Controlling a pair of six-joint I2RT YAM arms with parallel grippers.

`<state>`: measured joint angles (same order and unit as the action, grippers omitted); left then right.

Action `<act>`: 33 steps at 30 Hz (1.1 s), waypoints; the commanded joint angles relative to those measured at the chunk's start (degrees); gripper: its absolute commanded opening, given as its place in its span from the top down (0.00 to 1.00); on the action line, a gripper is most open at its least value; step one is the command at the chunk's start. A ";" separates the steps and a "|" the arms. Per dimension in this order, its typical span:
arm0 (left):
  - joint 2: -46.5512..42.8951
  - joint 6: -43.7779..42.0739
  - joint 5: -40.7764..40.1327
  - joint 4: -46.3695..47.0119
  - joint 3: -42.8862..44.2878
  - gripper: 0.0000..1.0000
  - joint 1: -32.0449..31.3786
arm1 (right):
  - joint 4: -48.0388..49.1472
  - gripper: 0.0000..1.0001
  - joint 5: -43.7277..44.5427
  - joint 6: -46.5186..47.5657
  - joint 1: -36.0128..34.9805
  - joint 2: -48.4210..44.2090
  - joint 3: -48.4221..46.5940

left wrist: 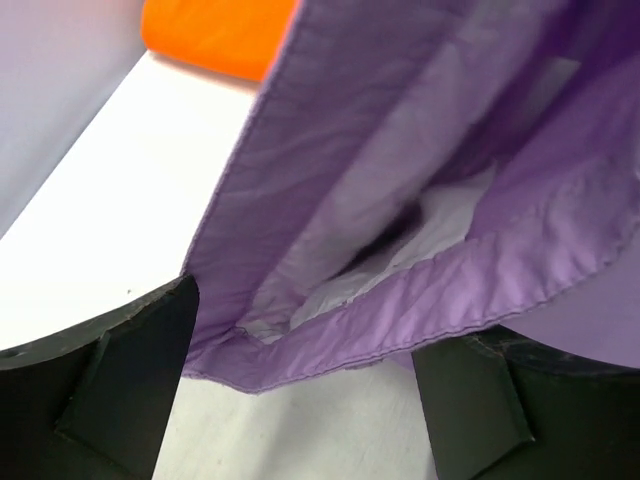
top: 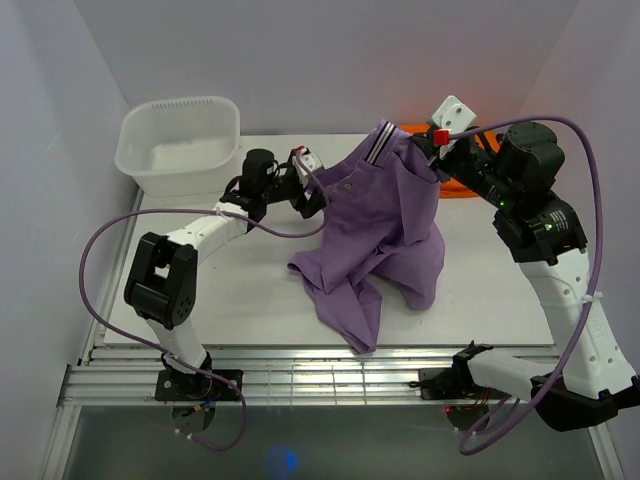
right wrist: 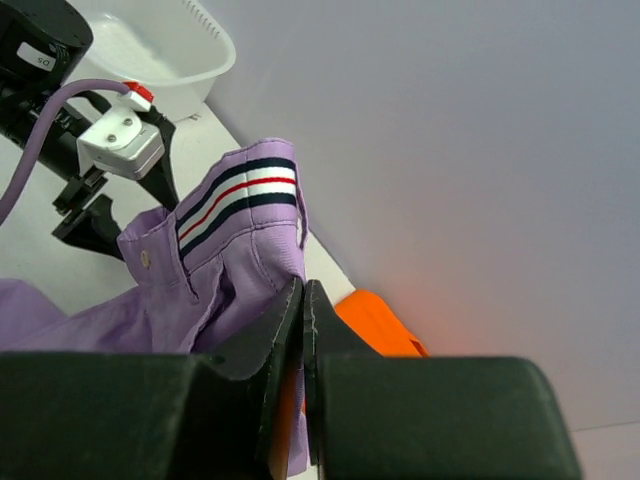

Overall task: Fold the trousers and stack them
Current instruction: Flatten the trousers out

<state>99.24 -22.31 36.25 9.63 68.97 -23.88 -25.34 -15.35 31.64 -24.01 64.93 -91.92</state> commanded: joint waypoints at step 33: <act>3.22 -19.97 25.80 -18.68 13.28 0.02 -3.80 | 0.21 0.92 -11.98 10.11 0.46 -12.81 7.10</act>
<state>100.90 -39.31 57.87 -6.96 78.61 -26.35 -27.44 -25.08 40.05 -23.68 53.93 -82.56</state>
